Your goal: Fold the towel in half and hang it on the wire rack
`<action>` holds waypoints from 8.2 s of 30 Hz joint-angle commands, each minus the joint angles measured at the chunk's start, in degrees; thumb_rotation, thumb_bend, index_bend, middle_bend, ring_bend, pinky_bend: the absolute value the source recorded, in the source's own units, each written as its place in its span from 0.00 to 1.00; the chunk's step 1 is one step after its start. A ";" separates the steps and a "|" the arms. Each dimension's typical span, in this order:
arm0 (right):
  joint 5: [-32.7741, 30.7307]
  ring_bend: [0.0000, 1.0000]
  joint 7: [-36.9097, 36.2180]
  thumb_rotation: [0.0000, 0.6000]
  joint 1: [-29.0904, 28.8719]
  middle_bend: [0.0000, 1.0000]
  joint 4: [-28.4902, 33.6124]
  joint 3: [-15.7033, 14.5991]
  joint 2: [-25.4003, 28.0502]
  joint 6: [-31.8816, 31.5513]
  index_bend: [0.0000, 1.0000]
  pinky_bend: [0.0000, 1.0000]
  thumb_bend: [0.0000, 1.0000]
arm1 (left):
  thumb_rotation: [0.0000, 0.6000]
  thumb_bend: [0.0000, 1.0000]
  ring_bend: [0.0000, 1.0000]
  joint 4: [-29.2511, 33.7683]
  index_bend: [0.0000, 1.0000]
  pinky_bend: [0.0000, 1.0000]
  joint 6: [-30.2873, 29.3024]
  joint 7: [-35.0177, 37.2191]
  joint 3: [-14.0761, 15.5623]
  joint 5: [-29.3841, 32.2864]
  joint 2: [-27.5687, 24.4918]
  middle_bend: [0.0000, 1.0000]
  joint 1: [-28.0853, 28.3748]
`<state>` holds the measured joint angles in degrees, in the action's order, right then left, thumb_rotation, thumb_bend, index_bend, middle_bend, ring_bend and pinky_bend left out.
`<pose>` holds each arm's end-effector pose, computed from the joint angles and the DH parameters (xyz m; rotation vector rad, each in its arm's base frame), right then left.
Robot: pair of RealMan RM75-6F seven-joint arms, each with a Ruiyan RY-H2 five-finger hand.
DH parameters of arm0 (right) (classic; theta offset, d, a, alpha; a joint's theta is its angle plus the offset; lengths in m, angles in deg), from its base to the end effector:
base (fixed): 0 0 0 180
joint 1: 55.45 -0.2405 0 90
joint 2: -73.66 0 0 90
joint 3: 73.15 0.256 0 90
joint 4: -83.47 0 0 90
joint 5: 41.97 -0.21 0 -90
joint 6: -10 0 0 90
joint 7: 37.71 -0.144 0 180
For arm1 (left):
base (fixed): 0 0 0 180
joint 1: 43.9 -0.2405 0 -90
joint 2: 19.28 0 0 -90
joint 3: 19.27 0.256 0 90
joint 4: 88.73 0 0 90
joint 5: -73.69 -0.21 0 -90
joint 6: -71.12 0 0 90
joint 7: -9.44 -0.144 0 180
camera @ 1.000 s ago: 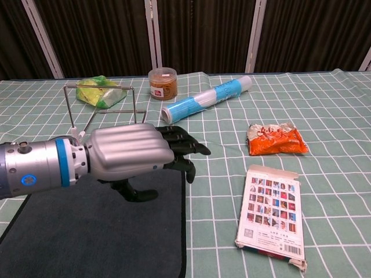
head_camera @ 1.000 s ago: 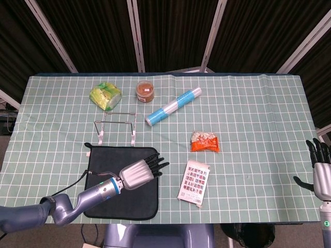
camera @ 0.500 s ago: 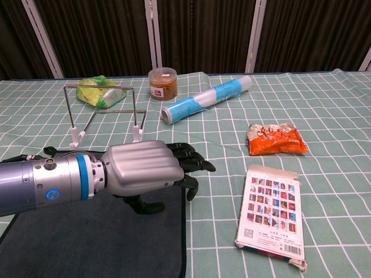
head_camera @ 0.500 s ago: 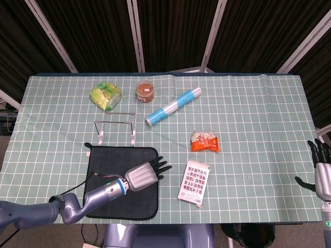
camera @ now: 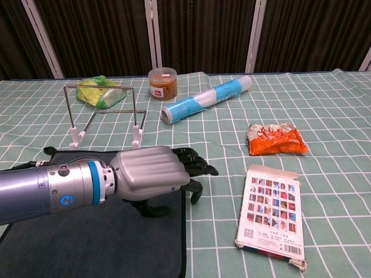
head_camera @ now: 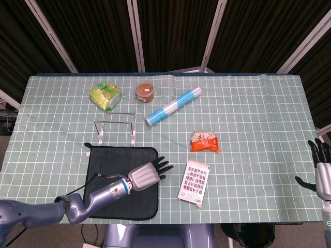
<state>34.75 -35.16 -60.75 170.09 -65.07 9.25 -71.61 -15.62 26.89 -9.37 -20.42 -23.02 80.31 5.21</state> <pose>-0.3448 -0.2021 0.1844 1.2535 -0.8454 0.7652 -0.1039 0.2816 -0.1122 -2.5362 -0.2806 -0.8592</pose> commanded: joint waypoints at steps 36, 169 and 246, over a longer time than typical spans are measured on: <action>0.47 0.00 0.29 1.00 0.10 0.00 0.44 -0.14 0.17 -0.58 0.00 0.00 0.00 | 1.00 0.51 0.00 0.01 0.56 0.00 -2.36 0.09 2.35 3.62 -0.24 0.00 0.48; 4.14 0.00 2.03 1.00 0.65 0.00 3.89 -1.49 0.70 -3.09 0.00 0.00 0.00 | 1.00 0.12 0.08 -9.51 0.00 0.03 -31.30 21.01 12.41 -7.53 -21.20 0.13 -18.90; 1.57 0.00 0.56 1.00 -0.18 0.00 2.74 -0.82 0.97 -0.44 0.00 0.00 0.00 | 1.00 0.38 0.92 -2.44 0.48 1.00 -0.51 -0.99 -5.19 40.66 -8.54 0.95 -8.01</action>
<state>36.32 -34.61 -60.93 172.83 -65.89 10.21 -72.05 -18.04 26.37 -10.34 -25.62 17.63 71.76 -2.81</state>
